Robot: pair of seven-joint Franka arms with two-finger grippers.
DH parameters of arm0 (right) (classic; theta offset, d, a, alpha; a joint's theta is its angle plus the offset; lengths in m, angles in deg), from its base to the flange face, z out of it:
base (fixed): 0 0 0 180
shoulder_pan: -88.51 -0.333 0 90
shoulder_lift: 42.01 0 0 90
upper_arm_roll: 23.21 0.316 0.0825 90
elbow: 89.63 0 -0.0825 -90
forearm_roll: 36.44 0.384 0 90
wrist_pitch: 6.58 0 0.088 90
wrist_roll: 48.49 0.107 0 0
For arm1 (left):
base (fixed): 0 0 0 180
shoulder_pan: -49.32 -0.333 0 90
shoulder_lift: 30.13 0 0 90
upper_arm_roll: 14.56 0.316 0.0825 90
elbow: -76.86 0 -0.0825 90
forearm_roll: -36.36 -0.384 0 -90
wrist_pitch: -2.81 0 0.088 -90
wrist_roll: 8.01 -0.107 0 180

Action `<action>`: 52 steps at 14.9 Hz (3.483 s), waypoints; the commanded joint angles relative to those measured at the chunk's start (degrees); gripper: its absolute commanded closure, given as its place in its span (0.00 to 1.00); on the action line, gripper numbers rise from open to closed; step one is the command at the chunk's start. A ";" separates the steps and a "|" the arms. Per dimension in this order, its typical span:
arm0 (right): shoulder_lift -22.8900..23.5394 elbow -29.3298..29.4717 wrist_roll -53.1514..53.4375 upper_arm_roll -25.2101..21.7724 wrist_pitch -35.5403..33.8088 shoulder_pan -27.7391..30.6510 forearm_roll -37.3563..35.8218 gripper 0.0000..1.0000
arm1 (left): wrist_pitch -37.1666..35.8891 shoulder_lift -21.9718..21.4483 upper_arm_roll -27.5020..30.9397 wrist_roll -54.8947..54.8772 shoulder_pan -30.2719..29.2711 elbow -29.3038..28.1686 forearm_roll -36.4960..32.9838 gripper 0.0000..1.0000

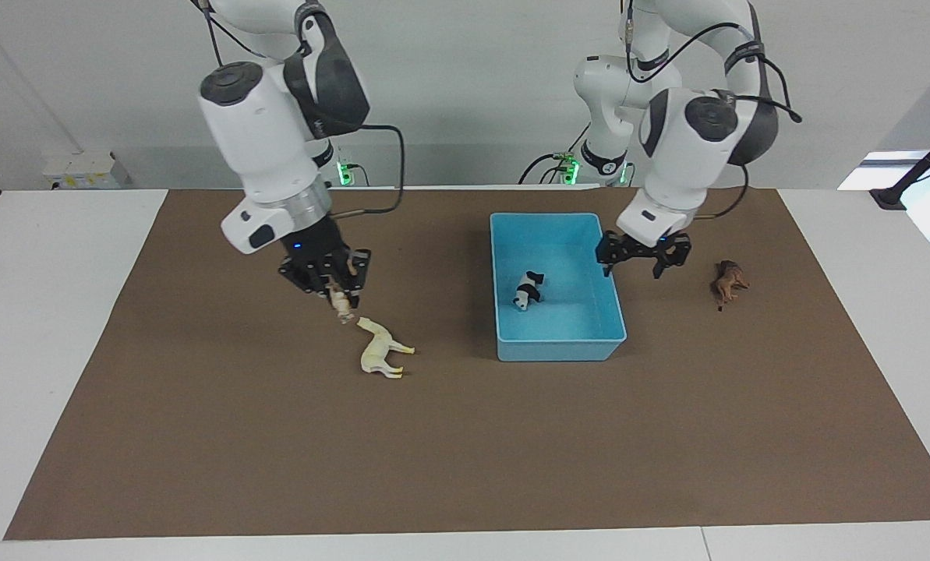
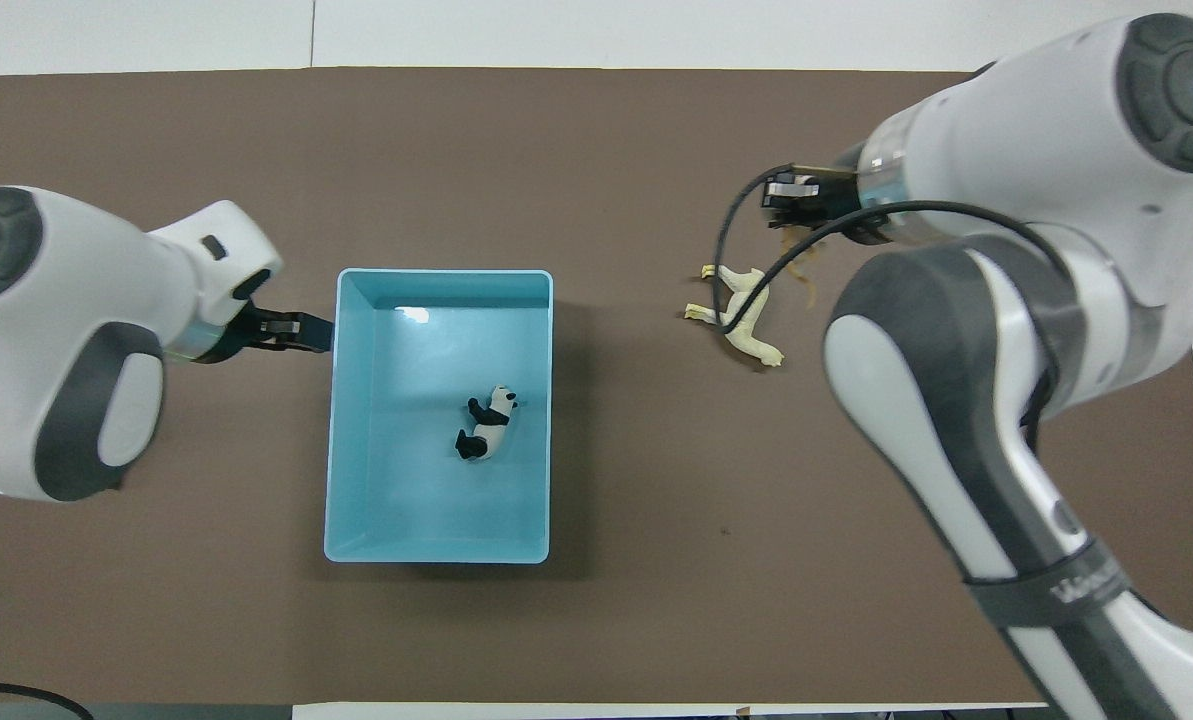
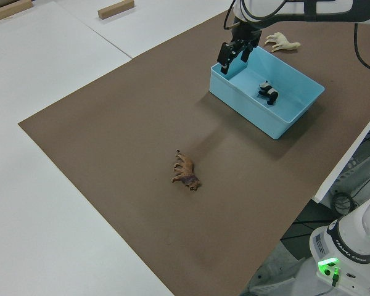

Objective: Put all toys into storage box

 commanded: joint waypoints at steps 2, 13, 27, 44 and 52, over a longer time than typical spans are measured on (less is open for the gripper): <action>5.41 1.95 13.72 -0.44 7.90 -11.80 0.94 1.00 | 6.24 0.60 -0.30 -20.25 -11.95 -4.29 0.14 0.00; 22.21 13.96 34.23 -0.88 7.97 -24.32 -4.95 0.00 | 21.36 -0.01 -0.21 -40.68 -25.78 -20.80 -0.65 0.00; 9.14 0.33 30.83 -2.38 1.06 -4.64 -9.52 0.00 | 31.40 -0.37 -0.21 -40.24 -25.07 -27.95 -1.79 1.00; 7.36 -24.15 9.45 -2.38 24.81 -0.59 -9.52 0.00 | -6.06 -0.28 -1.79 18.03 15.27 1.52 -1.79 1.00; 9.65 -24.77 8.48 -2.38 27.97 -0.94 -9.52 0.42 | 1.96 -0.45 -1.79 19.70 18.60 -8.24 -1.70 1.00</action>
